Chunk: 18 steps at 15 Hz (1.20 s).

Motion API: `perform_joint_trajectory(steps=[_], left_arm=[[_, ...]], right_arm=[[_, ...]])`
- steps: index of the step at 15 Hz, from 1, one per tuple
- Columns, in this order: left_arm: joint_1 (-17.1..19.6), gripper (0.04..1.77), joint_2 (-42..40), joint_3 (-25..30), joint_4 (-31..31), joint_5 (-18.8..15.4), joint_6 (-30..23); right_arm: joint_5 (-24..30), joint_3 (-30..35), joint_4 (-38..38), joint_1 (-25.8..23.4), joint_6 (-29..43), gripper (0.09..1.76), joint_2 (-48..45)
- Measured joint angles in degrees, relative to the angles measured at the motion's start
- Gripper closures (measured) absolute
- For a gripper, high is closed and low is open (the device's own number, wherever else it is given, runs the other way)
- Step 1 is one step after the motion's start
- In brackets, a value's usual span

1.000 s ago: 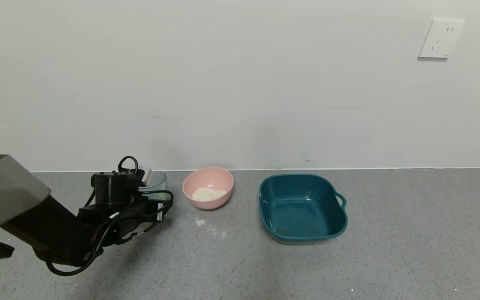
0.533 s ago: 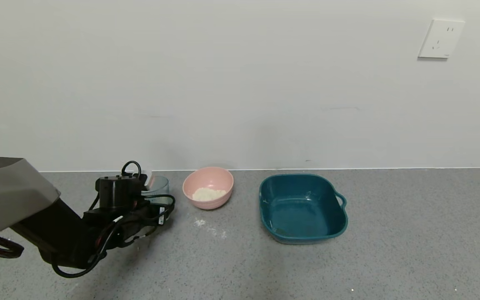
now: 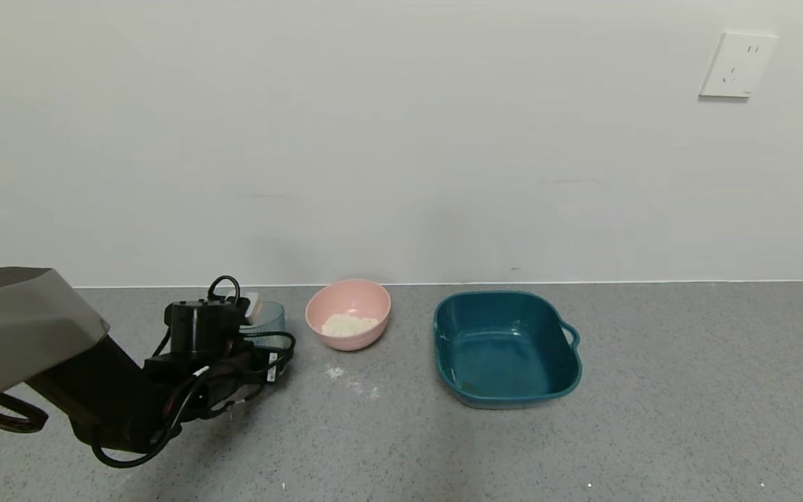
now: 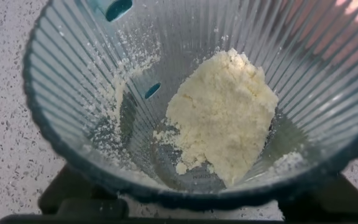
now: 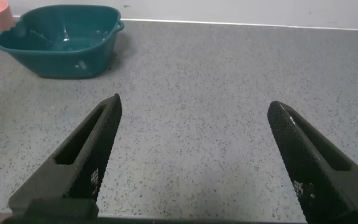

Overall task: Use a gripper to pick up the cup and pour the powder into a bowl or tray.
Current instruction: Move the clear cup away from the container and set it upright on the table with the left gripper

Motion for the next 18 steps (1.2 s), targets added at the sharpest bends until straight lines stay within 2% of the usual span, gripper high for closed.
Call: perform_joint_trajectory(steps=[2,6,13,18], left_arm=[[-0.02,0.37,0.06,0.06,0.02,0.0,0.0],[-0.02,0.26,0.09,0.11,-0.04,0.01,-0.02],[0.02,0.16,-0.74,0.39,-0.06,0.3,0.0],[0.35,0.13,-5.67,1.55,0.44,0.37,0.46]], right_arm=[[0.0,0.0,0.0,0.02,0.0,0.14,0.02],[0.02,0.0,0.0,0.05,0.0,0.14,0.02],[0.0,0.0,0.0,0.02,0.0,0.14,0.02],[0.02,0.0,0.0,0.02,0.0,0.14,0.02]])
